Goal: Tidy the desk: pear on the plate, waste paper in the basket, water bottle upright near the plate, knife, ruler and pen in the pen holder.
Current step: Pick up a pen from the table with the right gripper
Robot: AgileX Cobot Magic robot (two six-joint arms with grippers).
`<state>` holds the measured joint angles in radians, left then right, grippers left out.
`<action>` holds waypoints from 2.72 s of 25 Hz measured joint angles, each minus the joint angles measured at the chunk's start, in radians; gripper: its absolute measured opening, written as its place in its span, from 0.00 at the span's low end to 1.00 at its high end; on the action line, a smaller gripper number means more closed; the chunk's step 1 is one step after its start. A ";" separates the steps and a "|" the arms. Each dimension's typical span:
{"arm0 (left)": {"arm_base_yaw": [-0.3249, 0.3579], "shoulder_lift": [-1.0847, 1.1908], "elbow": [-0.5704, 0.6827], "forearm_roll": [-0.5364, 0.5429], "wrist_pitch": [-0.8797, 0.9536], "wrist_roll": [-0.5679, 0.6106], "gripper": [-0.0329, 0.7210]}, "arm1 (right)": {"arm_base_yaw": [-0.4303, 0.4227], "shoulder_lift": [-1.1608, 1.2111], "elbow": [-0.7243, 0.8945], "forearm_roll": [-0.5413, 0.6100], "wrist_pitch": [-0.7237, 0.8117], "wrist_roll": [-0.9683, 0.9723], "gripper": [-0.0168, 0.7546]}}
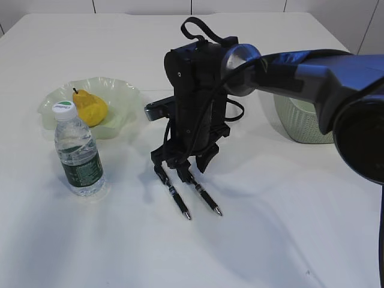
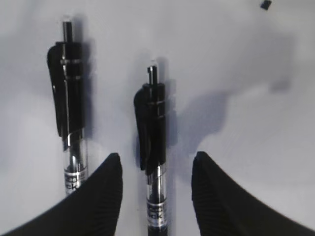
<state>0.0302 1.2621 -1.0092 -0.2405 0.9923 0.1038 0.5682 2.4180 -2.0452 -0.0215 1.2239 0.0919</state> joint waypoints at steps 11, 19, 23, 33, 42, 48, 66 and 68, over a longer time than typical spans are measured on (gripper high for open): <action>0.000 0.000 0.000 0.000 -0.004 0.000 0.65 | 0.000 0.022 0.000 -0.009 -0.002 0.008 0.47; 0.000 0.000 0.000 0.000 -0.004 0.000 0.65 | 0.000 0.034 -0.016 -0.011 -0.002 0.012 0.42; 0.000 0.000 0.000 0.000 -0.005 0.000 0.65 | 0.000 0.034 -0.036 -0.011 -0.004 0.014 0.32; 0.000 0.000 0.000 0.000 -0.005 0.000 0.65 | 0.000 0.034 -0.038 -0.013 -0.004 0.014 0.29; 0.000 0.000 0.000 0.000 -0.005 0.000 0.65 | 0.000 0.034 -0.038 -0.013 -0.004 0.014 0.35; 0.000 0.000 0.000 0.000 -0.006 0.000 0.65 | 0.000 0.034 -0.038 -0.013 -0.004 0.014 0.35; 0.000 0.000 0.000 0.000 -0.007 0.000 0.65 | 0.000 0.053 -0.042 -0.013 -0.005 0.014 0.23; 0.000 0.000 0.000 0.000 -0.007 0.000 0.65 | 0.000 0.053 -0.042 -0.013 -0.005 0.014 0.19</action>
<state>0.0302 1.2621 -1.0092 -0.2405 0.9856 0.1038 0.5682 2.4713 -2.0867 -0.0345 1.2187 0.1057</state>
